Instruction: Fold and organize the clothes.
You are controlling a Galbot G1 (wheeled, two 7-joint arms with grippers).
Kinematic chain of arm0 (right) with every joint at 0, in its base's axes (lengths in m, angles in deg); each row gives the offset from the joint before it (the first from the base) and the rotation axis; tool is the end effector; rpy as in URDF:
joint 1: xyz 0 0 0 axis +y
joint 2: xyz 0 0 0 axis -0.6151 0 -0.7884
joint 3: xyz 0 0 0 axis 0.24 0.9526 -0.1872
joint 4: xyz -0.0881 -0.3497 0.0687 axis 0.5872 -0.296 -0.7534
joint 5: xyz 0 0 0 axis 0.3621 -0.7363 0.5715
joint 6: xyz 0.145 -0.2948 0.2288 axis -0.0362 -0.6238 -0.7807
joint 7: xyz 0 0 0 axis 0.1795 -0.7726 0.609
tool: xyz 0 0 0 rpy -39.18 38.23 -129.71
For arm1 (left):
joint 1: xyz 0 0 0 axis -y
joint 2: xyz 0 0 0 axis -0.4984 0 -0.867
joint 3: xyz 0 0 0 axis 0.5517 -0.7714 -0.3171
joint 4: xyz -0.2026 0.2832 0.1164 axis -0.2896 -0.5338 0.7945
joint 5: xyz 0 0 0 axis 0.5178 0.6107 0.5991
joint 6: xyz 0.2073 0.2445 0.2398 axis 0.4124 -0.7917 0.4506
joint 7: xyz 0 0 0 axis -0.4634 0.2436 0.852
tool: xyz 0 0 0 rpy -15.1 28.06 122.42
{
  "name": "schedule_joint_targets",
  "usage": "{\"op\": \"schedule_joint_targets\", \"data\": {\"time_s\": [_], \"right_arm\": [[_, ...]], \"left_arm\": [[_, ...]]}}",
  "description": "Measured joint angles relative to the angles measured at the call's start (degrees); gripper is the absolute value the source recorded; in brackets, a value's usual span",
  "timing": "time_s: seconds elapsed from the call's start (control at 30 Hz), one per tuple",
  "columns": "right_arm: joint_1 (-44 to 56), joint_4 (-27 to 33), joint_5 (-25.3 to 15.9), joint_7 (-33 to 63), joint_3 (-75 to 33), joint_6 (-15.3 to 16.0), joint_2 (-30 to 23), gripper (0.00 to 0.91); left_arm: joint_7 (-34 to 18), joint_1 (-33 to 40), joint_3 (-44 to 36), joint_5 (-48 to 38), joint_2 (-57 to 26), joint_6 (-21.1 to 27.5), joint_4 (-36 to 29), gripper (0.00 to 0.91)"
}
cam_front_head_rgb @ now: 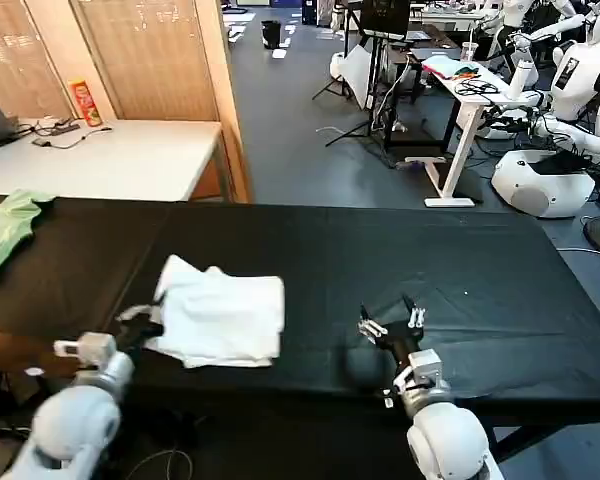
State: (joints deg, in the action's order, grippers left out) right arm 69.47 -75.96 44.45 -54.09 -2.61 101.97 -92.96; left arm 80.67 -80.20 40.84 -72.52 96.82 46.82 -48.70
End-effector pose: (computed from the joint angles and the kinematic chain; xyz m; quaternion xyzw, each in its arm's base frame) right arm 0.2718 0.0204 -0.2733 0.0633 -0.9891 0.0856 0.1015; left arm 0.2876 0.1425 -0.2452 -0.0075 -0.9874 -0.0962 0.1252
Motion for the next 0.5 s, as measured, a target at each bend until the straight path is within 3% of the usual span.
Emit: {"op": "schedule_joint_targets", "data": {"time_s": [0.27, 0.5], "right_arm": [[0.7, 0.0, 0.1, 0.0, -0.7, -0.4, 0.0, 0.878], [2.4, -0.3, 0.0, -0.2, -1.8, -0.9, 0.0, 0.878]], "left_arm": [[-1.3, -0.9, 4.3, 8.2, -8.8, 0.9, -5.8, 0.000], [-2.9, 0.6, -3.8, 4.9, -5.3, 2.0, -11.3, 0.000]]}}
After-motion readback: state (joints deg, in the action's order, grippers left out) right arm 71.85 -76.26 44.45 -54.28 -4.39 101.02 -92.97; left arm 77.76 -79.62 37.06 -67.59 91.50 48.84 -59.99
